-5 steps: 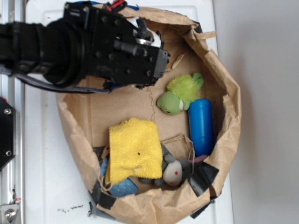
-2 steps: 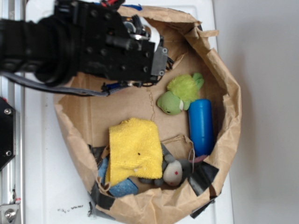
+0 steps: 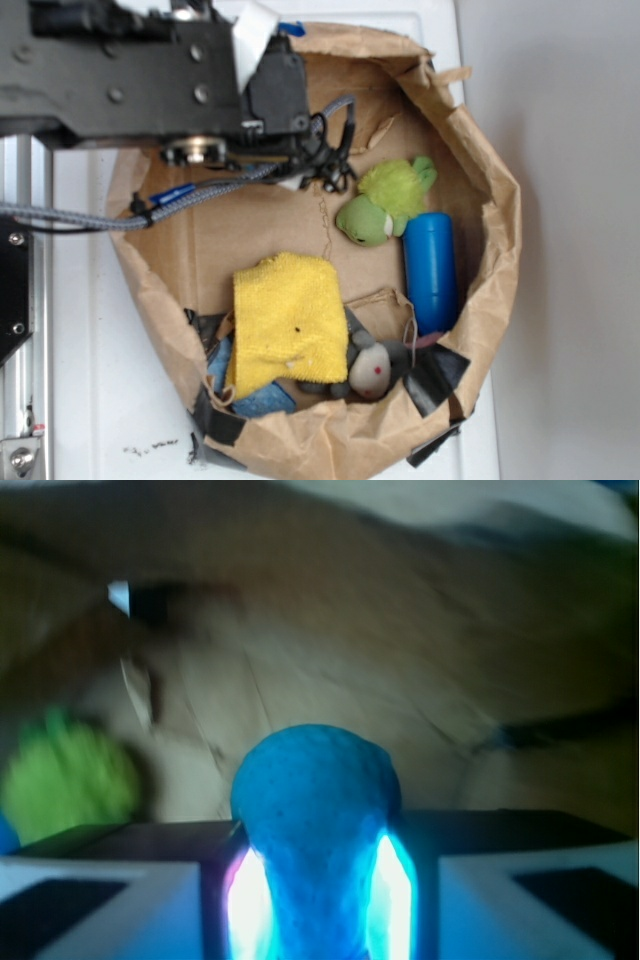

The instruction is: Grab the blue ball.

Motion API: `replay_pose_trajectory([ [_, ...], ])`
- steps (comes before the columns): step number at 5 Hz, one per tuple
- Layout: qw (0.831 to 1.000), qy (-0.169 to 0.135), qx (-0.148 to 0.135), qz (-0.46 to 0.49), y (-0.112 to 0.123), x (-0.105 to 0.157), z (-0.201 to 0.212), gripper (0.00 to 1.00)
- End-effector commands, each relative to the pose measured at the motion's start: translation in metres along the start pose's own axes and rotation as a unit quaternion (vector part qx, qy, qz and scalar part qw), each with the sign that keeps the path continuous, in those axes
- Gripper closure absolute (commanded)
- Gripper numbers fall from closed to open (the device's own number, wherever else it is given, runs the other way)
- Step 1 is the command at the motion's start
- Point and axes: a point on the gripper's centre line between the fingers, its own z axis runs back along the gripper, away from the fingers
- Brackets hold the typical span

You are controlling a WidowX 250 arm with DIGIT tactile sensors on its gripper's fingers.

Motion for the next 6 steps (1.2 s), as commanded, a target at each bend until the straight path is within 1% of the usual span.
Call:
replay_pose_trajectory([
  [1, 0.973, 0.088, 0.061, -0.206, -0.002, 0.019, 0.052, 1.0],
  [2, 0.959, 0.108, 0.048, -0.256, -0.001, 0.021, 0.058, 1.0],
  [3, 0.953, 0.109, 0.003, -0.282, 0.005, 0.011, 0.063, 1.0],
  [4, 0.934, 0.107, -0.037, -0.34, 0.01, -0.003, 0.067, 1.0],
  [5, 0.915, 0.137, -0.049, -0.377, 0.004, -0.009, 0.073, 1.0],
  [6, 0.922, 0.108, -0.064, -0.366, -0.003, -0.02, 0.075, 1.0],
])
